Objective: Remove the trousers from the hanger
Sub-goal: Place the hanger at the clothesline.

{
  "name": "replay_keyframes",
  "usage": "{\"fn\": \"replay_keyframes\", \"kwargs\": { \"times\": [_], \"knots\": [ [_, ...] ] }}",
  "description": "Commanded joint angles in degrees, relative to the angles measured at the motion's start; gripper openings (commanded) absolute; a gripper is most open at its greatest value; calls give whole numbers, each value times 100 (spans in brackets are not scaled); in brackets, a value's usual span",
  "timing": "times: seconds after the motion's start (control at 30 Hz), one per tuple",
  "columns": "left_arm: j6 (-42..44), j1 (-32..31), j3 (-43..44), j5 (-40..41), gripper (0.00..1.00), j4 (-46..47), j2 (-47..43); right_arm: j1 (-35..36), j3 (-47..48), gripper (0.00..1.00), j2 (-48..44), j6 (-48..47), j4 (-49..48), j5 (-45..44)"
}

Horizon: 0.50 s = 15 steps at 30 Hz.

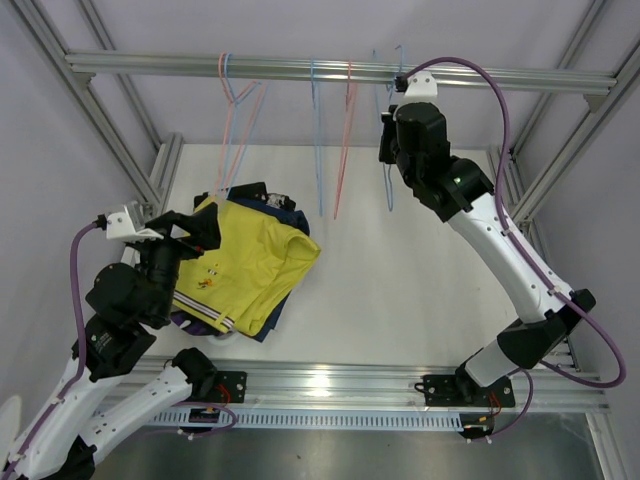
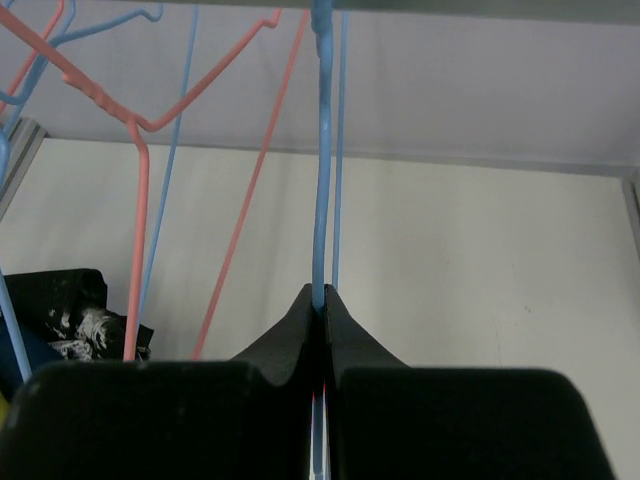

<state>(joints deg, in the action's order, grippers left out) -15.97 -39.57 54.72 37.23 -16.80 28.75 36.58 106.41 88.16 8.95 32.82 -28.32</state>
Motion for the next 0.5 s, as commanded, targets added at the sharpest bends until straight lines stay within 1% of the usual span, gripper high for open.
{"fn": "replay_keyframes", "kwargs": {
  "times": [0.0, 0.23, 0.47],
  "knots": [
    [103, 64, 4, -76, 99, 185, -45, -89, 214, 0, 96, 72, -153, 344],
    [94, 64, -14, -111, 100, 186, -45, -98, -453, 0, -167, 230, -425, 450],
    [94, 64, 4, -111, 99, 168, -45, -98, -692, 0, -352, 265, -478, 441]
  ]
}}
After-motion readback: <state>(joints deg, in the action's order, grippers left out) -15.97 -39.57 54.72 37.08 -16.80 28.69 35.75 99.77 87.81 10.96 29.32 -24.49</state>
